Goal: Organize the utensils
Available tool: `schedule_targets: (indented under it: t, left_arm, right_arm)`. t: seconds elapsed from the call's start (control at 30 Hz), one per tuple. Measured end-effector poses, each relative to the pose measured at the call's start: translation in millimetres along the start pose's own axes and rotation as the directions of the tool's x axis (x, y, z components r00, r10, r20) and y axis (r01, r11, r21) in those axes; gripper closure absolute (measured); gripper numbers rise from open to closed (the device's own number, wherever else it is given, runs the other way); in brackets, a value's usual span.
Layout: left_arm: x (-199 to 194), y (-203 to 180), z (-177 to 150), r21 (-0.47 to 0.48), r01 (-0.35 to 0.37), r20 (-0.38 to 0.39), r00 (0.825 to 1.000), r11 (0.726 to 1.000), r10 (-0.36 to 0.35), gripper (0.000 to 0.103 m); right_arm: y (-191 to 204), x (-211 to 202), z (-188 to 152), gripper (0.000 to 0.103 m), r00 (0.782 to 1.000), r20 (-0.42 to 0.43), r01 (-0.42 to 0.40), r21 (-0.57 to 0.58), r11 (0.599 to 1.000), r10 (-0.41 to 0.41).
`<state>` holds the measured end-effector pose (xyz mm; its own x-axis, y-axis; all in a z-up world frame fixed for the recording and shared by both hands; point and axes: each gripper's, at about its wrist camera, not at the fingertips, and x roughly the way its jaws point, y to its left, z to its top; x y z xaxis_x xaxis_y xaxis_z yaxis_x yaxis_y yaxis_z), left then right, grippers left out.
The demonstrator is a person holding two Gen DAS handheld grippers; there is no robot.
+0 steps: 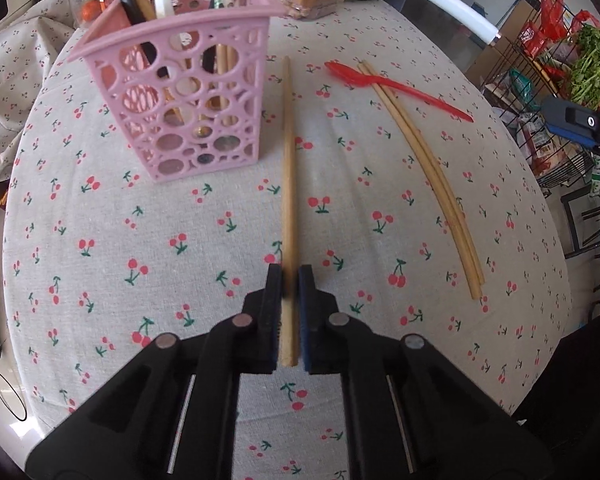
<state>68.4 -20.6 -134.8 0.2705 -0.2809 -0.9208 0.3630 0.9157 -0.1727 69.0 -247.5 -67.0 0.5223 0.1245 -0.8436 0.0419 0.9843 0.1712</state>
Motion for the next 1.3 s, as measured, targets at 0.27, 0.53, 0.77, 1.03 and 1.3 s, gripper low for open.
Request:
schedule_targets:
  t: [0.27, 0.53, 0.77, 1.03, 1.3]
  left_arm:
    - [-6, -22, -22, 0.041, 0.06, -0.14, 0.989, 0.997, -0.054, 0.094]
    - [-13, -36, 0, 0.077, 0.022, -0.08, 0.997, 0.997, -0.016, 0.059]
    - [11, -72, 57, 0.126, -0.087, -0.005, 0.996, 0.988, 0.088, 0.059]
    - [58, -81, 107, 0.101, -0.185, -0.059, 0.98, 0.978, 0.191, 0.074]
    - [62, -76, 119, 0.045, -0.16, -0.108, 0.981, 0.986, 0.164, 0.096]
  right_arm:
    - [-19, 7, -1, 0.038, 0.999, -0.042, -0.011, 0.032, 0.999, 0.012]
    - [-21, 11, 4, 0.038, 0.998, -0.056, -0.016, 0.038, 0.999, 0.018]
    - [-24, 18, 7, 0.037, 0.997, -0.076, -0.013, 0.015, 1.0, 0.014]
    - [-36, 13, 11, 0.037, 0.998, -0.06, 0.001, -0.011, 1.0, -0.002]
    - [-47, 15, 15, 0.037, 0.998, -0.056, 0.029, -0.01, 1.0, -0.029]
